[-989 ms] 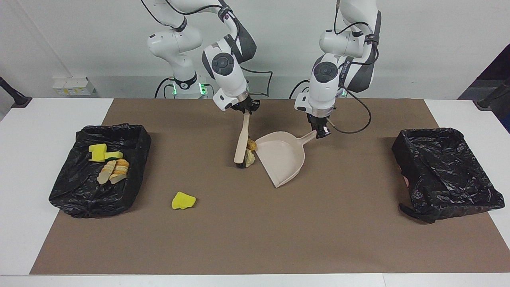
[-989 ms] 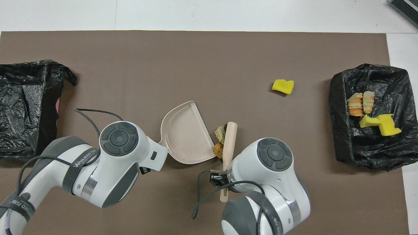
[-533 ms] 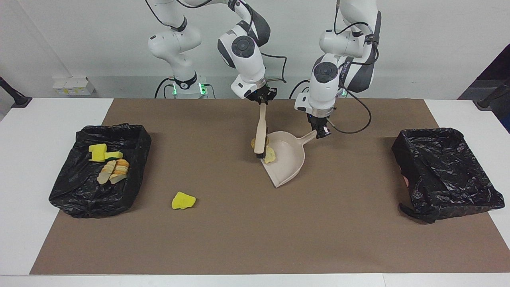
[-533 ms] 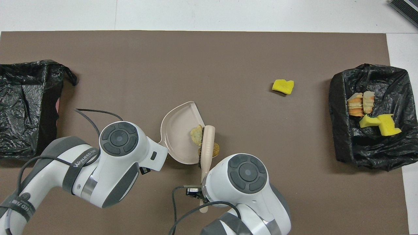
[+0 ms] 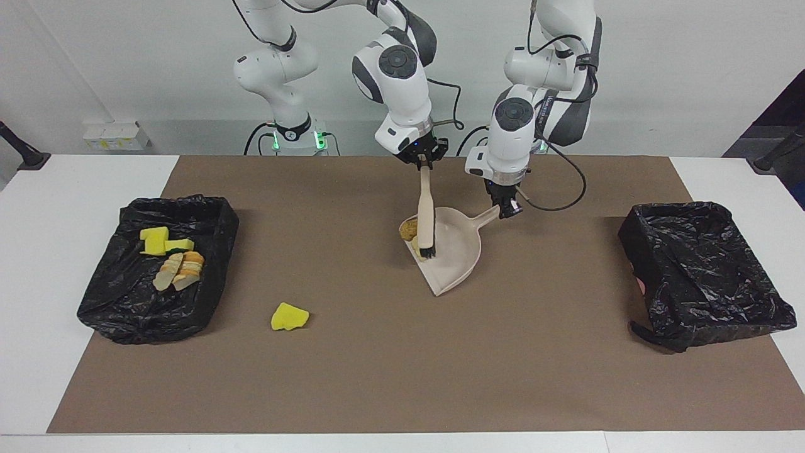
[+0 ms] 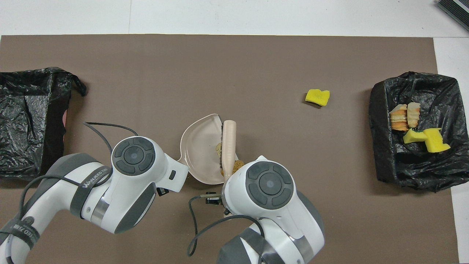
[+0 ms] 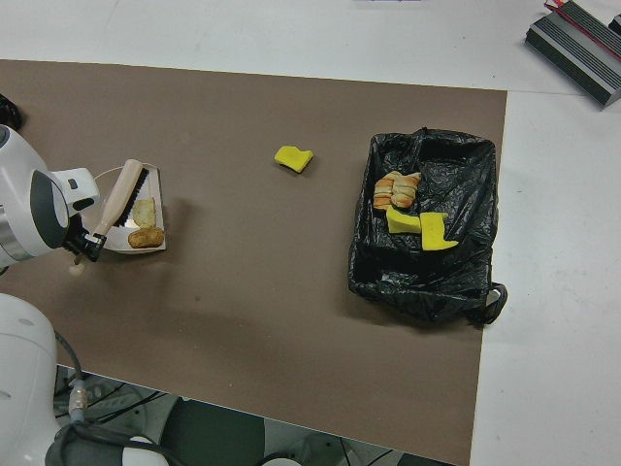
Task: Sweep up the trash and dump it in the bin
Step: 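Sweep the nugget and bread into the dustpan with the right gripper, then move the brush with the right gripper behind the yellow sponge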
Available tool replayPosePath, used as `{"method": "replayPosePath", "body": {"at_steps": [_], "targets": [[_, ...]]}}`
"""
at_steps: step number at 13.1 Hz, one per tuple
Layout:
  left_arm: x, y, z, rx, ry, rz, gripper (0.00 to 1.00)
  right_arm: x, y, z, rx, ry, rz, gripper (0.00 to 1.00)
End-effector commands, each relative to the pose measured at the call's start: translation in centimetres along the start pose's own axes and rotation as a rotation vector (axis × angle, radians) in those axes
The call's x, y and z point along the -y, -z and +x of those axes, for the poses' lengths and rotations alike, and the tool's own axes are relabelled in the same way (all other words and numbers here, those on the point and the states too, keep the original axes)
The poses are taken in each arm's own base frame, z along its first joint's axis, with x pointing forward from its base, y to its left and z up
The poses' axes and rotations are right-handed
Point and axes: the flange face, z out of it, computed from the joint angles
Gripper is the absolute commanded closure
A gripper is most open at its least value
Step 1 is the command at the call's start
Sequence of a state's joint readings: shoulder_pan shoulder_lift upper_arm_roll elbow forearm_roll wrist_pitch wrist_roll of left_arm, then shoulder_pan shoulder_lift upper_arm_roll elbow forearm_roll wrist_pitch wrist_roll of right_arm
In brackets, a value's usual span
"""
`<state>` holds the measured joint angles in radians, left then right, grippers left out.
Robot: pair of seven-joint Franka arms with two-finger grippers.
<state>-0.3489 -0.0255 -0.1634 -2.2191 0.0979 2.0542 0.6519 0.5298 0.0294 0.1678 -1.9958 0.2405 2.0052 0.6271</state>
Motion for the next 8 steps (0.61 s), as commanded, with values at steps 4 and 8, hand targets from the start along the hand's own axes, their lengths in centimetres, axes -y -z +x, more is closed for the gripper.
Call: {"method": "replayPosePath", "body": {"at_steps": [4,8], "targets": [[-0.3,-0.3,-0.6,-0.006,0.047,0.021,1.0,-14.1,0.8,12.4,-0.078,0.13,-0.11,1.0],[-0.5,-0.4,-0.5,-0.013,0.04,0.023,1.0,-23.4,3.4,18.9,-0.096,0.184,-0.269,1.0]]}}
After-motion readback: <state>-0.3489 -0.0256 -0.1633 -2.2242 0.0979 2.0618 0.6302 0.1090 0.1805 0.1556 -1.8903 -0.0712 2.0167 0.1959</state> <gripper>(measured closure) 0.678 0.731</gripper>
